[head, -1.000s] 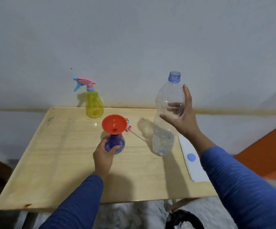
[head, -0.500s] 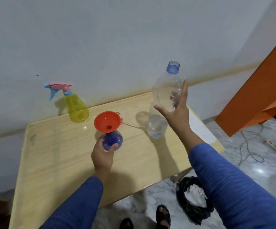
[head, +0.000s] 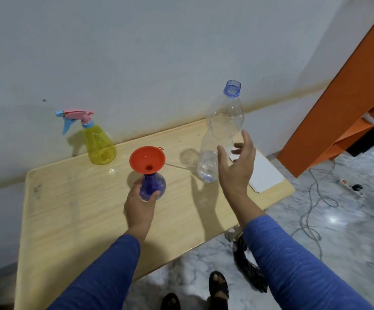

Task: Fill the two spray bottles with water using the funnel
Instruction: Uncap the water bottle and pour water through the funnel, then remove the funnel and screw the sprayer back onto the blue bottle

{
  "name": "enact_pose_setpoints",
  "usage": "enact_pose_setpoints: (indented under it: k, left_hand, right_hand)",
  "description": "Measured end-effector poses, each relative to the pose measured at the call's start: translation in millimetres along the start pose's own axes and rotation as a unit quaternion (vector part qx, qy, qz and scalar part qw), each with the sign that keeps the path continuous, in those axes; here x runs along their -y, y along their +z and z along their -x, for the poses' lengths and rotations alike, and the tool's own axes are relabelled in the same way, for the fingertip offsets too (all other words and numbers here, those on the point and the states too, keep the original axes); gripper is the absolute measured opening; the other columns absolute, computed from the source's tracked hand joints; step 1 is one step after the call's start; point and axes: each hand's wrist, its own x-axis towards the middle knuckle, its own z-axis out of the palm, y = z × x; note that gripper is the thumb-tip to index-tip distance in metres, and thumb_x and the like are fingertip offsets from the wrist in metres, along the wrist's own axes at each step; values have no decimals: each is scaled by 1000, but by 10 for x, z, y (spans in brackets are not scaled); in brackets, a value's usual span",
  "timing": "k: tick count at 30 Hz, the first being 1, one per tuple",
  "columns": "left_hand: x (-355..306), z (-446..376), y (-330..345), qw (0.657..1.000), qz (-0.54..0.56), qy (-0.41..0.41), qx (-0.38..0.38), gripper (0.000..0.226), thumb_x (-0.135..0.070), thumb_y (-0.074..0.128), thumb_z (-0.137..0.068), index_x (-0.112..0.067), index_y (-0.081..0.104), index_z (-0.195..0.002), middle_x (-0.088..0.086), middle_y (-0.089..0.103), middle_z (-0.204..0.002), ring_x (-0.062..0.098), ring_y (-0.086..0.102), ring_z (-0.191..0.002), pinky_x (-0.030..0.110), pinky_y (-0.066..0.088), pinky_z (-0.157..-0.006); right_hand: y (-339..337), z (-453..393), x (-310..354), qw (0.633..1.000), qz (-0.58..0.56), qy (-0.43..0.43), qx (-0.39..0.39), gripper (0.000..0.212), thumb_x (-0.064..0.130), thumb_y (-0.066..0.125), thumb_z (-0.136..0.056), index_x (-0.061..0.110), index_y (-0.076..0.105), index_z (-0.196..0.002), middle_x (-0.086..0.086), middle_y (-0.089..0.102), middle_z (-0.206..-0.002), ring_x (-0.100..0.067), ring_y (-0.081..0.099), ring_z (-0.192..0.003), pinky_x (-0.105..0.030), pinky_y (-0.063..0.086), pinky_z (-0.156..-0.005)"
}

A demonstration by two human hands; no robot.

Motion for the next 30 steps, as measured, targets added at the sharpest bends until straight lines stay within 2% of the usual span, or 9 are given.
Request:
enact_pose_setpoints:
  k: [2, 5, 7, 9, 10, 12, 15, 20, 30]
  left_hand:
    - [21, -4, -12, 1000, 5, 4, 6, 53, -33, 76, -73, -38, 53, -120, -7, 65, -113, 18, 61, -104, 45, 50, -93]
    - [31, -9, -29, 1000, 5, 11, 12, 51, -33, 75, -73, -41, 51, -118, -11, 64, -111, 16, 61, -102, 44, 49, -93]
    - [17, -8, -40, 1000, 0, 20, 9, 49, -31, 75, -74, -38, 54, -118, -10, 64, -109, 14, 60, -99, 41, 49, -91]
    - [2, -5, -47, 999, 2, 31, 6, 50, -28, 75, -75, -35, 55, -120, -12, 64, -108, 12, 60, -95, 33, 49, -89]
    - [-8, 0, -52, 999, 5, 36, 6, 51, -26, 75, -75, -34, 55, -121, -13, 64, -107, 10, 60, -94, 29, 47, -87]
    - [-21, 7, -59, 999, 7, 44, 4, 51, -24, 75, -75, -33, 55, -121, -15, 62, -107, 9, 59, -94, 23, 44, -85]
    - [-48, 18, -70, 999, 9, 49, 3, 53, -21, 76, -75, -30, 55, -123, -19, 58, -107, 6, 56, -94, 21, 41, -84]
    - [-31, 6, -81, 998, 16, 58, 3, 52, -17, 77, -74, -22, 58, -122, -11, 62, -111, 9, 58, -99, 20, 42, -87]
    - [27, -13, -68, 998, 5, 65, 0, 58, -19, 79, -73, -20, 55, -126, -3, 62, -122, 13, 58, -109, 29, 47, -96]
  right_hand:
    - [99, 211, -3, 999, -10, -18, 40, 54, 22, 67, -85, 17, 44, -134, -1, 52, -103, -11, 53, -87, -22, 47, -75]
    - [293, 427, -22, 979, -30, -21, 202, 56, 21, 71, -82, 27, 48, -132, 2, 54, -112, -8, 57, -90, -12, 46, -75]
    - [421, 495, -9, 956, -25, -35, 292, 60, 23, 74, -80, 31, 47, -133, 1, 52, -123, -12, 56, -105, -16, 46, -88]
    - [533, 525, 24, 940, -8, -29, 339, 60, 24, 74, -79, 31, 50, -133, -6, 49, -136, -19, 48, -124, -31, 41, -103]
    - [574, 530, 52, 935, -3, -20, 355, 58, 24, 74, -79, 29, 51, -132, -8, 46, -141, -20, 43, -130, -30, 36, -107]
    - [646, 529, 94, 932, 5, -19, 363, 53, 21, 73, -79, 26, 55, -129, -7, 45, -143, -18, 40, -133, -22, 29, -106]
    - [713, 516, 136, 942, -9, -45, 333, 40, 15, 73, -79, 20, 65, -118, -7, 54, -136, -12, 47, -123, -17, 33, -102]
    - [776, 467, 155, 951, -40, -58, 301, 24, 8, 74, -77, 14, 73, -100, -8, 63, -125, -11, 56, -112, -30, 45, -101]
    - [801, 380, 185, 951, -43, -40, 304, 27, 15, 75, -77, 19, 72, -104, -6, 64, -124, -13, 58, -112, -38, 48, -99]
